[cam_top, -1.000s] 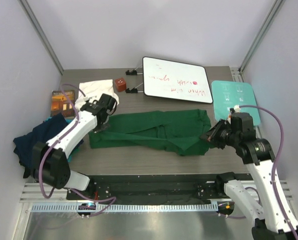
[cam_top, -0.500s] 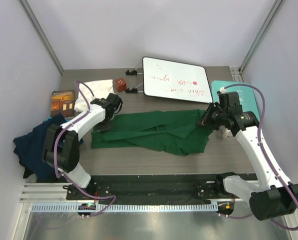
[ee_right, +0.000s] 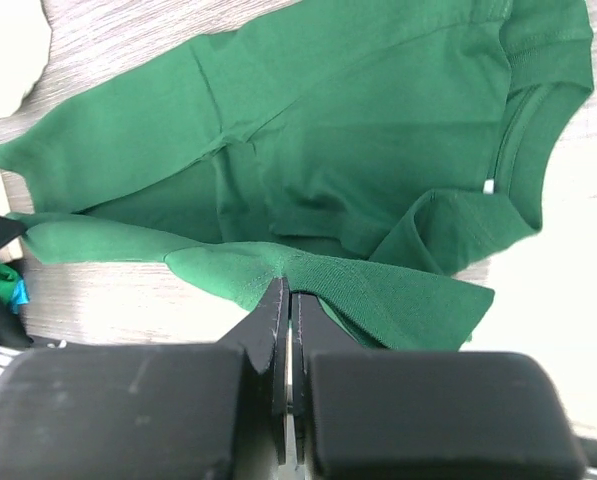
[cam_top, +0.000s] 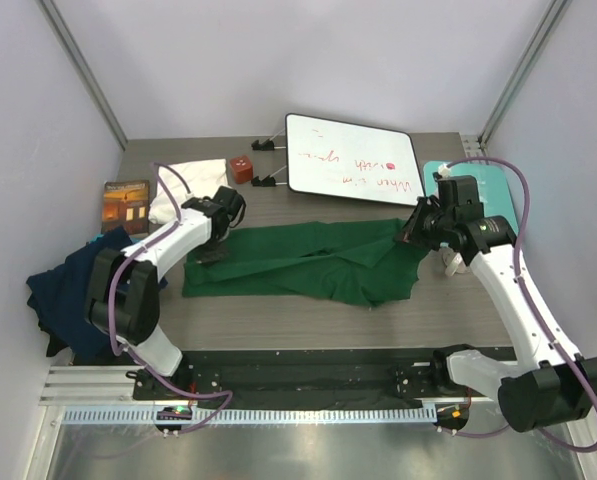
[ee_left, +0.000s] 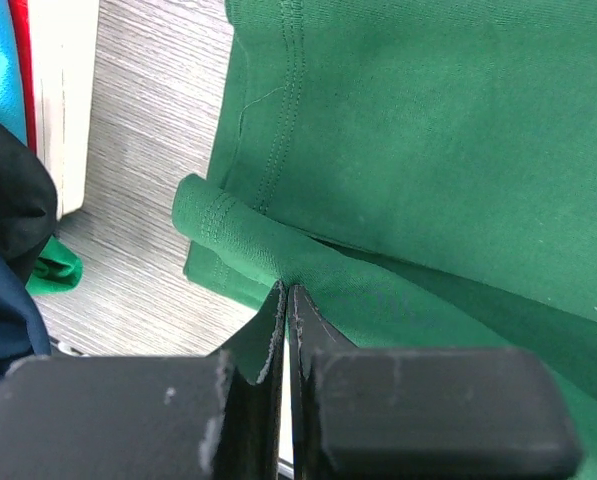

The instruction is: Fold and stack the t-shirts

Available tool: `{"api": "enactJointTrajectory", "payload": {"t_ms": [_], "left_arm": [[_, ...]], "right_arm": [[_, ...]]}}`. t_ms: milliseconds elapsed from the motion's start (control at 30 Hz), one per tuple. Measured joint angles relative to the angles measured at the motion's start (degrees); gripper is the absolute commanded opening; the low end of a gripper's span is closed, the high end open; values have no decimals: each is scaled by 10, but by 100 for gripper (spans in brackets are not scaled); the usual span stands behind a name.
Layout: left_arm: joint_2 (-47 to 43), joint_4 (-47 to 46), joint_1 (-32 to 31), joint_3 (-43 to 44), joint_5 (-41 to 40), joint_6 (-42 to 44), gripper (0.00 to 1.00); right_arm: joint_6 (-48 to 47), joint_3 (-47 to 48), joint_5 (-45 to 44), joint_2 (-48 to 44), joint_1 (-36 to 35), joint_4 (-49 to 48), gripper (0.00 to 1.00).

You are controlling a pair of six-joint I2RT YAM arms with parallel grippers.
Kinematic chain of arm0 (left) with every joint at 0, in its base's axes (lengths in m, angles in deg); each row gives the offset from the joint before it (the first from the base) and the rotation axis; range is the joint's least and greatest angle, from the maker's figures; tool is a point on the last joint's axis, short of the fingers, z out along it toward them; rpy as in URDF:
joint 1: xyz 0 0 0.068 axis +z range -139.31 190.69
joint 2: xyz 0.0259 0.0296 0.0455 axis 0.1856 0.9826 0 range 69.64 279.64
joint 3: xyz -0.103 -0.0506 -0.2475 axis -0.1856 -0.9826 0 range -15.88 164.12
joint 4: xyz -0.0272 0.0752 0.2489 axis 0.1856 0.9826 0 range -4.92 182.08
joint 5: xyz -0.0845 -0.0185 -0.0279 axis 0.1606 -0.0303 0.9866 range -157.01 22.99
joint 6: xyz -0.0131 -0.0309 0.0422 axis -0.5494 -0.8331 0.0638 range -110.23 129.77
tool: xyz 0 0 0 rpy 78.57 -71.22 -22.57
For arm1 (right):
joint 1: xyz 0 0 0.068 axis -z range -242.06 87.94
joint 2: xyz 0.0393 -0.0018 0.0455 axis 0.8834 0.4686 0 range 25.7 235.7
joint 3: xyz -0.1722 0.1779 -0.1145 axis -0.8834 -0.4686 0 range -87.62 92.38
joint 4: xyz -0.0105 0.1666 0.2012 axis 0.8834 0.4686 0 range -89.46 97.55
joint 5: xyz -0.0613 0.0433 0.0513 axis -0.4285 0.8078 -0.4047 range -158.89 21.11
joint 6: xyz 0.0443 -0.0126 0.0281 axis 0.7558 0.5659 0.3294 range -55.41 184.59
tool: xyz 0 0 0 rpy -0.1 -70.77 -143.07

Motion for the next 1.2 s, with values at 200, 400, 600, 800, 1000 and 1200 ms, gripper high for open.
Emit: {"api": "enactJointTrajectory", "payload": {"t_ms": [200, 400, 600, 800, 1000, 1200], "left_arm": [[40, 0, 0, 14, -7, 4, 0], [101, 3, 0, 59, -16, 4, 0], [137, 7, 0, 116, -34, 7, 0], [155, 10, 0, 137, -45, 15, 0], [180, 18, 0, 137, -45, 19, 29], [181, 23, 0, 137, -58, 16, 41]], "right_arm": [[-11, 0, 9, 52, 0, -41, 1], [-24, 2, 23, 117, 0, -84, 1], [-34, 35, 31, 171, 0, -110, 1], [-37, 69, 35, 196, 0, -136, 1], [-37, 82, 35, 229, -2, -147, 1], [-37, 82, 32, 250, -7, -148, 1]]}}
